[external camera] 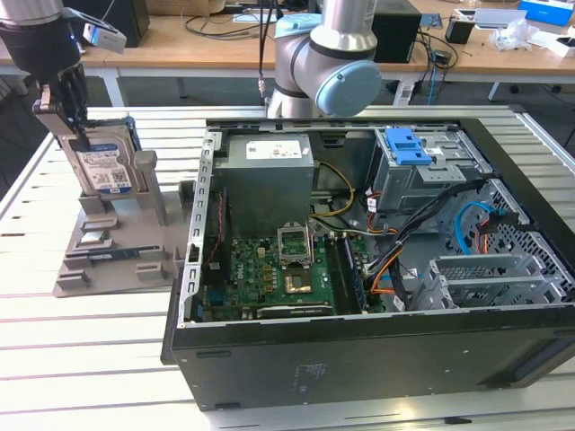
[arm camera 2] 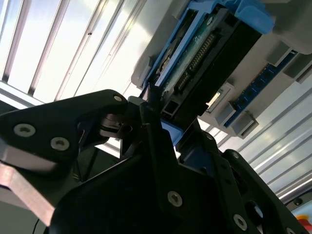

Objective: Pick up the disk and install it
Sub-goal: 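Pick up the disk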

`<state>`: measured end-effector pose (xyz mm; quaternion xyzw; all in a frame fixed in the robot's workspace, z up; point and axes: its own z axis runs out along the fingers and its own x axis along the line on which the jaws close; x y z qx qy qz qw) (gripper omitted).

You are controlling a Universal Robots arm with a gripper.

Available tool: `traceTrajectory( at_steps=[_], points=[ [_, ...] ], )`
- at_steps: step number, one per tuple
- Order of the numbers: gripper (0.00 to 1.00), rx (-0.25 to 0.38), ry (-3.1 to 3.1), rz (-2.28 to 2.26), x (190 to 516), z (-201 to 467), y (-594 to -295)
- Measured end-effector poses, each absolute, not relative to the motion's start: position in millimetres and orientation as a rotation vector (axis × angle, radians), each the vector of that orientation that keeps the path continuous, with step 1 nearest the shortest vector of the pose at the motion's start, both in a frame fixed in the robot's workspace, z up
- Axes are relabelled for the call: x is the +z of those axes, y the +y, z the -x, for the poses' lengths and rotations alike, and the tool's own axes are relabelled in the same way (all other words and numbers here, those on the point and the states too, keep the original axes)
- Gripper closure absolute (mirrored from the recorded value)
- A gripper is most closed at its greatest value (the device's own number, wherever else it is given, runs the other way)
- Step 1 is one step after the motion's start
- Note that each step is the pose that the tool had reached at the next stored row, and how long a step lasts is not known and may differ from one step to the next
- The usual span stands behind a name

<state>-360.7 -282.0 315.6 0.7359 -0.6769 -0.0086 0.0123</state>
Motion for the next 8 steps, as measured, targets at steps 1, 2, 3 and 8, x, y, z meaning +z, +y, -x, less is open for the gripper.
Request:
traceTrajectory(
  at_steps=[1, 2, 3, 8],
  points=[
    [0.64, -0.027, -2.110, -2.294, 317.4, 360.7, -282.0],
    [0.64, -0.027, -2.110, -2.294, 318.7, 360.7, -282.0],
    [0.64, -0.027, -2.110, -2.294, 320.7, 360.7, -282.0],
    [0.64, -0.027, -2.110, -2.294, 326.5, 360.7, -282.0]
  ],
)
